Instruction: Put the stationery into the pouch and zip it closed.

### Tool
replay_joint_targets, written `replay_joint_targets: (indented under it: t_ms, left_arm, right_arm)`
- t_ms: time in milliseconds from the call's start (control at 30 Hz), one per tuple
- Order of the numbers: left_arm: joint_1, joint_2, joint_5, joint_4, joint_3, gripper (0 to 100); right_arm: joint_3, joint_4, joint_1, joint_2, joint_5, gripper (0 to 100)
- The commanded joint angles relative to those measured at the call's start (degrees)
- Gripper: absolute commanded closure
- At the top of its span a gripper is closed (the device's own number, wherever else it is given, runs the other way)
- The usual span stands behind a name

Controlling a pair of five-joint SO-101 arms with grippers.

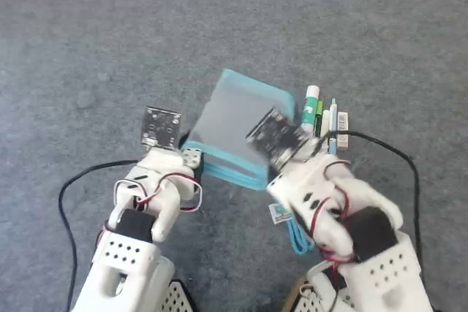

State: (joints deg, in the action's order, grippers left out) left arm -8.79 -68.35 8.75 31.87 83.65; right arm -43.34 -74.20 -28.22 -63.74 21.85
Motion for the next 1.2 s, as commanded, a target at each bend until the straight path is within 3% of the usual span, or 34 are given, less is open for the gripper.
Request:
replay_joint_targets:
  t_ms: [0,200,500,1167]
  left_arm:
    - [6.1,-0.5,1.2,-1.8,-2.1,99]
    - [10.7,-0.5,1.2,-1.8,-2.1,99]
    - [10.5,-0.4,1.2,-1.5,-1.7,99]
    - [10.5,-0.4,1.1,-1.4,-1.6,99]
  right_arm:
    - [0.4,1.1,7.3,7.2,-2.4,87.2]
    - [3.8,5.6,13.6,24.7,-7.6,87.2]
    - [21.6,5.2,21.5,50.6,-10.8,87.4]
    - [40.3,5.8,27.7,74.7,-12.0,87.0]
